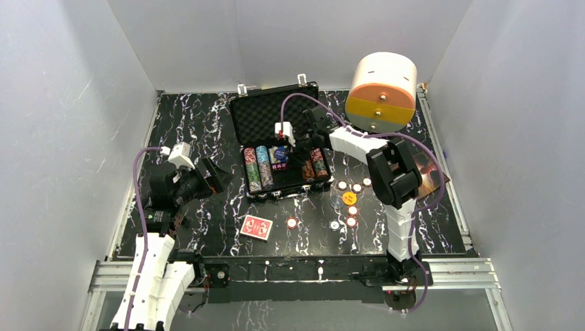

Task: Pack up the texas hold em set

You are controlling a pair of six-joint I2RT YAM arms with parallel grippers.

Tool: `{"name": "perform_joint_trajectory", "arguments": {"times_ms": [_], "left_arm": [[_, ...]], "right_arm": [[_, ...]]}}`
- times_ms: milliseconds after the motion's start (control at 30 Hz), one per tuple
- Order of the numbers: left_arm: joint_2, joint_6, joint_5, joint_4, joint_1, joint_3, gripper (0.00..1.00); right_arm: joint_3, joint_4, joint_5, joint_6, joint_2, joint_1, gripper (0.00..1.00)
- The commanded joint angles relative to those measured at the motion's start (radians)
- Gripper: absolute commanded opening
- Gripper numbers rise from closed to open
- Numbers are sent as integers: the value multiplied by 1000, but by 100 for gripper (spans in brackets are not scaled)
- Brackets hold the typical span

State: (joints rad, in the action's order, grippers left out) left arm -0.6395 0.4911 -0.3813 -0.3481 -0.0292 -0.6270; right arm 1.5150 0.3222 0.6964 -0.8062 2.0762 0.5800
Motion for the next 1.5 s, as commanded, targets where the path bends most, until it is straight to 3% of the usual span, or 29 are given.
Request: {"name": "perform_joint_trajectory", "arguments": {"times_ms": [0,100,233,1467], "left_arm": [[4,-6,-8,-8,5,-20,98],[7,-5,-8,-9,5,-20,98],[7,-5,-8,-8,5,-19,99],[1,-5,-4,-11,4,-21,98]], "right_arm": [[10,-98,36,42,-74,-18,47],[24,-64,26,30,-57,-21,33],[46,-3,14,1,-32,-23,29],[99,40,-95,19,35,14,30]]}}
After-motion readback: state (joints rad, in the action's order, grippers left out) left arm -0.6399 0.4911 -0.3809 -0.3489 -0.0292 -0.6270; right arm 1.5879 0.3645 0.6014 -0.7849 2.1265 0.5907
